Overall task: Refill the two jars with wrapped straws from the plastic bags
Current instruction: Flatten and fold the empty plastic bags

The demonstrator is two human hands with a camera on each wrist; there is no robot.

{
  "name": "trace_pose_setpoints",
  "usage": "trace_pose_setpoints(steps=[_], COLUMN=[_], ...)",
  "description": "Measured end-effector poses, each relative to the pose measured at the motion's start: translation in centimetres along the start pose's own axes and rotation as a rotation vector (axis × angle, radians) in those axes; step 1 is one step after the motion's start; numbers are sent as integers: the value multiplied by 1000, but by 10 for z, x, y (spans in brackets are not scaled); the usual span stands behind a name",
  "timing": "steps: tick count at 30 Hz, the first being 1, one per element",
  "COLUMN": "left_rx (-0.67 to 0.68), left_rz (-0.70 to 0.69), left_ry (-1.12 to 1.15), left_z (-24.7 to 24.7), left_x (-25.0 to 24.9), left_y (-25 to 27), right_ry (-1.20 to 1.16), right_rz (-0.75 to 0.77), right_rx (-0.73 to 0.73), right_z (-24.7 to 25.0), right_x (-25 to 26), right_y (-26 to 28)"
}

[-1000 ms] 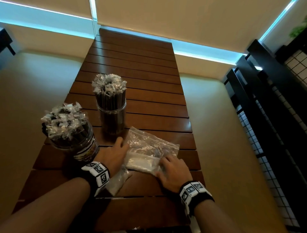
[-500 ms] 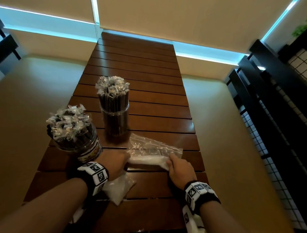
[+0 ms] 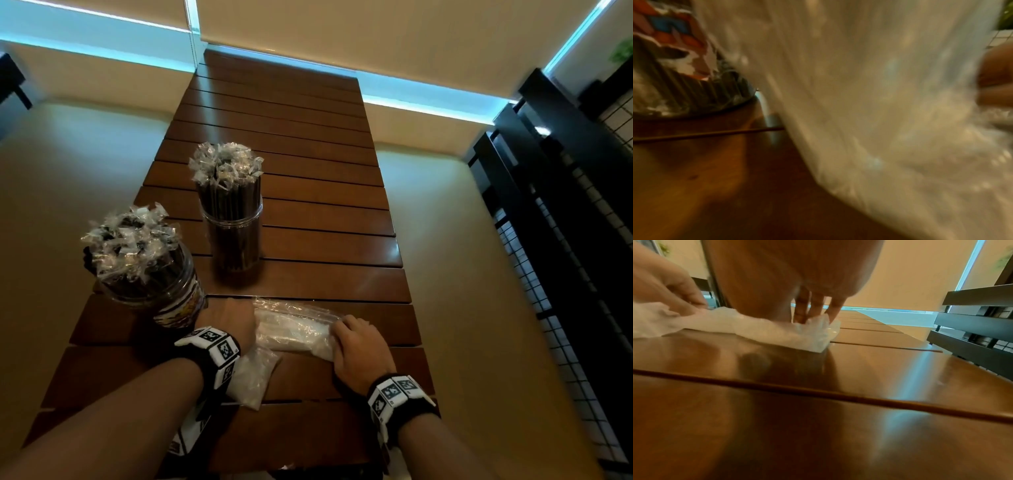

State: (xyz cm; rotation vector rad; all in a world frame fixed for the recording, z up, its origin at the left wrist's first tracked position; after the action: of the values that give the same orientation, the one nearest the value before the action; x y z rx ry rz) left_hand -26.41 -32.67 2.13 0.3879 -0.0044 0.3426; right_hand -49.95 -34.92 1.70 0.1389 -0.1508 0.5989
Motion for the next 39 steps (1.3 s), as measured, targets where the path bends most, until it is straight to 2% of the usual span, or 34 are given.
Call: trace_pose_setpoints(steps=[2,4,6,7,9,11,12,15,18,20,23,26,27,29,31,35,37,39], left_rx=[-46,-88,-92,-97,-85,3,57,123,126,110,68,144,196,281,307,249,221,228], left_rz=[-29,-140,-268,-271,-133,10,25,-8,9,-7,2,101,90,-20,-122,-184,-165,-101], left_ry=[18,-11,-31,-16,74,155,154,122,183,250,508,819,866,923,911,739,645,619], left_z=[2,3,4,5,10,10,8,1,6,13,21,26,28,30,29,14,6,-1], left_x=[0,-2,-6,-7,-5,1,1,-2,-7,-9,-10,-9,-11,-17,-22,-23,-23,-24], left_y=[2,3,5,6,8,4,2,-2,-1,0,-2,-7,-8,-6,0,2,3,2], right_ry=[-44,45,120,134,120,137,149,119,13,25,13,28,14,-32,-10,-7,20,-63], right_rz=[67,141,148,117,61,38,37,66,126,150,146,153,151,150,183,270,316,299], right_rx=[39,103,132,128,92,61,44,-3,126,144,167,155,141,99,76,96,91,137], right_z=[4,8,8,7,4,1,0,-5,-10,-8,-6,-13,-14,-13,-13,-29,-30,-19], right_x=[-1,-3,-2,0,3,7,9,19,28,30,31,30,31,33,37,31,31,36], right_y=[4,5,3,1,-2,-2,-3,-4,-8,-9,-10,-12,-12,-13,-15,-17,-16,-13])
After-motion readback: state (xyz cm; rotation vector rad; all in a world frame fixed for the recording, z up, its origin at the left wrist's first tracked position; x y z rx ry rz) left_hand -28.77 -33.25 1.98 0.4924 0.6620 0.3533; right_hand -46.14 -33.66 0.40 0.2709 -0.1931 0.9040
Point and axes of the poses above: each hand's wrist, its own y-axis away from the middle knuckle, its own z-axis out of the back of the hand, x = y × z, the point moved 1 cm from there along -y, towards the middle knuckle, and after that the axes turned 2 degrees about z, right-handed, at the moved point
